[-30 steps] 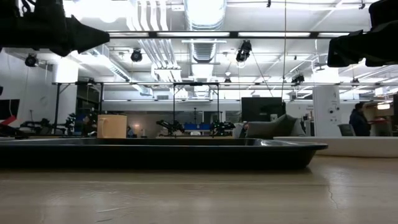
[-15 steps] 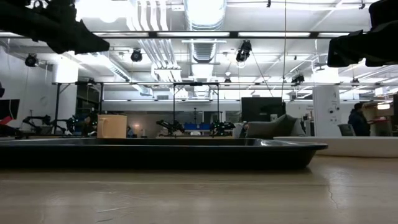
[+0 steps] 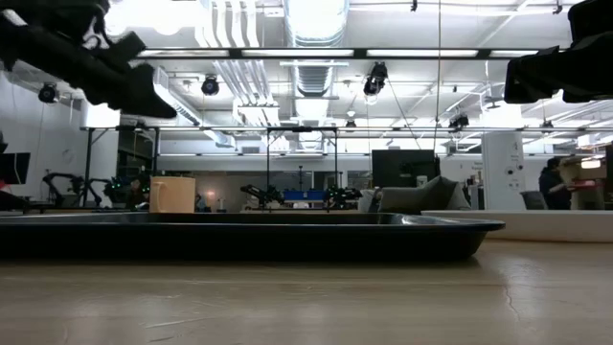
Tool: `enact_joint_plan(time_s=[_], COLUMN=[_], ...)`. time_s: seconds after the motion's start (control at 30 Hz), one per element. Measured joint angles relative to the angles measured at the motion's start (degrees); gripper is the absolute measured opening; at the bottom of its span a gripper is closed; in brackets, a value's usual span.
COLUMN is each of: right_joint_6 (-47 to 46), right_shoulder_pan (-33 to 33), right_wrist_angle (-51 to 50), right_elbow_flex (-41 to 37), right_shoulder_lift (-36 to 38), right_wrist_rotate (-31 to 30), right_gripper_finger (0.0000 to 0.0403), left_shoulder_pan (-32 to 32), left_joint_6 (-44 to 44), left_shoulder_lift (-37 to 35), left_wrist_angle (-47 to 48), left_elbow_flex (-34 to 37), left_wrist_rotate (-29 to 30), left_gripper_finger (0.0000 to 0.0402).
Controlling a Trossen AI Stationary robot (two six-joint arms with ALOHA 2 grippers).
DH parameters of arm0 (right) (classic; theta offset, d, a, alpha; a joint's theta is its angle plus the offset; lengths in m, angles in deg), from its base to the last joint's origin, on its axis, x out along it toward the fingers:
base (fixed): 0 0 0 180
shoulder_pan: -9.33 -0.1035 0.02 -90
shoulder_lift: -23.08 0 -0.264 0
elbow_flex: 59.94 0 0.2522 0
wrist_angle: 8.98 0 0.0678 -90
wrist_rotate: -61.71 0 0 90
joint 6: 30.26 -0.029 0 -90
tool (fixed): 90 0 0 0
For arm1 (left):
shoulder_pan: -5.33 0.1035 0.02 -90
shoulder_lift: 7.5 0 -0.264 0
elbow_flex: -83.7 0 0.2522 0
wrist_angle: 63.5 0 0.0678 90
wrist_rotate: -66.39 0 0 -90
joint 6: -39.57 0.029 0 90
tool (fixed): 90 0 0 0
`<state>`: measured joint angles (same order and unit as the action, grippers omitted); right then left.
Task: Set up tray
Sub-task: Put the yellow mug on the black tray
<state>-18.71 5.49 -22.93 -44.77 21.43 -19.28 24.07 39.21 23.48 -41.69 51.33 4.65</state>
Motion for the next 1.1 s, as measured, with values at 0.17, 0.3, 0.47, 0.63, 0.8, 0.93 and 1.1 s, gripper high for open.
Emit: enact_joint_plan(time_s=[0.17,0.3,0.47,0.63,0.8,0.93,1.1], right_joint_6=[0.01,0.00,0.00,0.00,0.00,0.00,0.01], right_shoulder_pan=[0.01,0.02,0.01,0.02,0.00,0.00,0.02], right_wrist_angle=[0.00,0.00,0.00,0.02,0.00,0.00,0.02], right_elbow_flex=[-0.01,-0.02,-0.01,-0.02,-0.02,-0.02,-0.02], right_shoulder_lift=[0.00,0.00,0.00,0.00,0.00,0.00,0.00], right_wrist_rotate=[-0.02,-0.02,-0.02,-0.04,-0.02,-0.02,-0.05], right_gripper_finger=[0.0068,0.0068,0.0068,0.0068,0.0068,0.0068,0.0068], left_shoulder_pan=[8.54,12.69,15.32,16.10,16.67,16.75,16.77], left_joint_6=[-1.11,-1.03,-0.81,0.54,0.64,0.97,2.98], left_shoulder_lift=[5.89,9.55,11.76,13.19,17.18,22.52,28.71], left_wrist_angle=[-0.63,-2.71,-6.45,-6.10,2.36,7.81,7.98], left_elbow_flex=[-0.13,-0.10,-0.22,-2.48,-8.20,-13.25,-17.68], left_wrist_rotate=[-7.90,-8.25,-8.39,-8.58,-8.71,-8.71,-8.53], left_gripper_finger=[0.0107,0.0107,0.0107,0.0107,0.0121,0.0156,0.0202])
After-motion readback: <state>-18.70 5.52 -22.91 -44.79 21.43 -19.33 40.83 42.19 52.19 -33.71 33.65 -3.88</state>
